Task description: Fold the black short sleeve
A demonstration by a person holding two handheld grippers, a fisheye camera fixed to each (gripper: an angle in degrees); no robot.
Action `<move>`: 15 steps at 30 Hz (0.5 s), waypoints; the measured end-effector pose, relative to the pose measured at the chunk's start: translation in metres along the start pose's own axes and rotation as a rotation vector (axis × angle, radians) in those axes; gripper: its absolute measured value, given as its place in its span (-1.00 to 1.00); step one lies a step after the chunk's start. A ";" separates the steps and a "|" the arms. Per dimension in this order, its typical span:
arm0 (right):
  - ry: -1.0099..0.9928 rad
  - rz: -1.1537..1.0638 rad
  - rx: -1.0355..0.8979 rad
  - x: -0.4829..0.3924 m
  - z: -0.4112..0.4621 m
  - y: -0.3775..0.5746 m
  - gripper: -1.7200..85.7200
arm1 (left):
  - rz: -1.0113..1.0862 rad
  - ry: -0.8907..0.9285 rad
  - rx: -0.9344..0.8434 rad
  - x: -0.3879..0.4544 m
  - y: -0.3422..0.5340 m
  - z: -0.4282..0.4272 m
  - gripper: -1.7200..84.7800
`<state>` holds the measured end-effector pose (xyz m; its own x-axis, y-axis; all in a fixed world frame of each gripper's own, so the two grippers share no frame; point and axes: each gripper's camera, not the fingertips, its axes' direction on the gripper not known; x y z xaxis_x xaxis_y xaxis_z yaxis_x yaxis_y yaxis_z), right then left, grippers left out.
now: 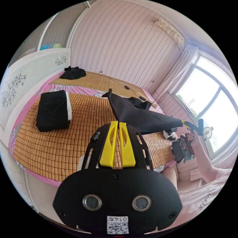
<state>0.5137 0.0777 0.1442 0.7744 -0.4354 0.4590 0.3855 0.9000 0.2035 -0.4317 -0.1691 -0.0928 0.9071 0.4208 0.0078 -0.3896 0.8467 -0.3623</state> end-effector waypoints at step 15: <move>0.156 0.404 -0.382 0.096 0.140 0.107 -0.95 | -0.037 -0.077 -0.481 -0.028 0.081 0.155 -0.98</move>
<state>0.5595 0.1351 0.3315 0.9513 -0.0827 0.2971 0.1755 0.9373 -0.3010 -0.5127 -0.0622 0.0218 0.8975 0.4315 0.0911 -0.2233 0.6229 -0.7498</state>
